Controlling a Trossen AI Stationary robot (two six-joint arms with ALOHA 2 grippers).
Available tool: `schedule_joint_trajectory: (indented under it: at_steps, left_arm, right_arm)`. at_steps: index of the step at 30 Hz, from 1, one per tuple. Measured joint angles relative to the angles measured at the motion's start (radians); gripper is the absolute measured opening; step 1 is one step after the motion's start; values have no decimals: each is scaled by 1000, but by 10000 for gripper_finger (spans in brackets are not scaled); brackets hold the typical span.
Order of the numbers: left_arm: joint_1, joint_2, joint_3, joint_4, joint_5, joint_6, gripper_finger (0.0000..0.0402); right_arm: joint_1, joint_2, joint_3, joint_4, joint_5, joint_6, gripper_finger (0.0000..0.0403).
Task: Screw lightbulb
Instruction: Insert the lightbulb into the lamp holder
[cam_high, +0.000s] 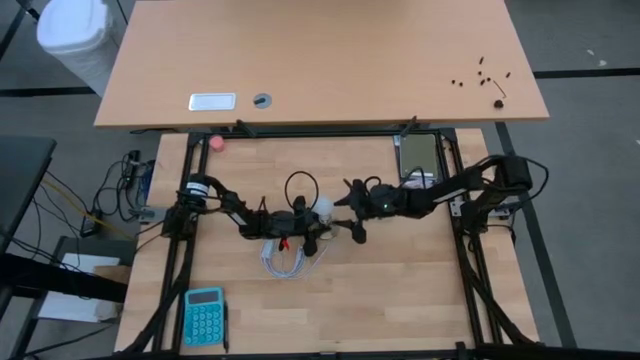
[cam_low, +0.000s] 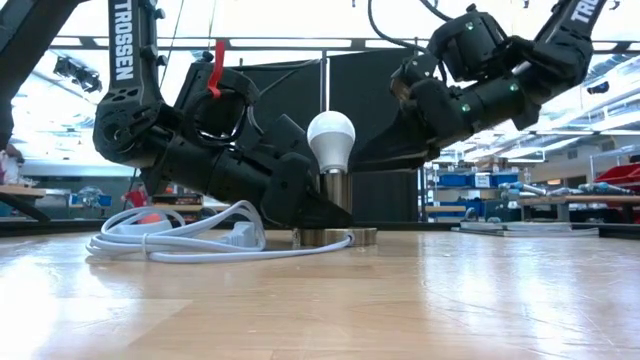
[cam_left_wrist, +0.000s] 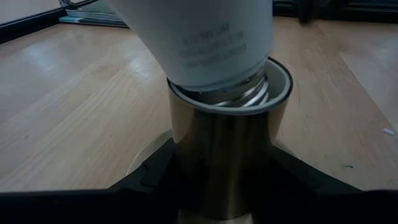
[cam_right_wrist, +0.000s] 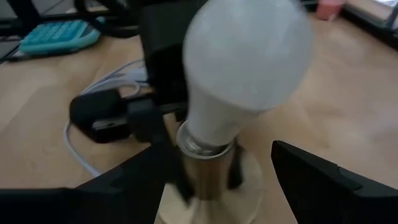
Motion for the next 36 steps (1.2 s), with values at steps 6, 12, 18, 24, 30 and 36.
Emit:
schedule_joint_trajectory:
  at_steps: [6,12,18,24,30,36]
  left_arm:
    - [0,0,0,0,0,0,177]
    - [0,0,0,0,0,7,177]
    - [0,0,0,0,0,7,177]
    - [0,0,0,0,1,7,177]
    - [0,0,0,1,1,7,177]
    - [0,0,0,1,0,7,177]
  right_arm:
    - [-64,9,1,-13,-104,35,293]
    - [-96,87,45,43,-231,20,294]
    - [-130,123,83,84,-314,16,304]
    - [-149,124,112,105,-368,15,307]
    - [-129,124,142,93,-366,-9,307]
    - [-121,124,151,63,-327,-19,307]
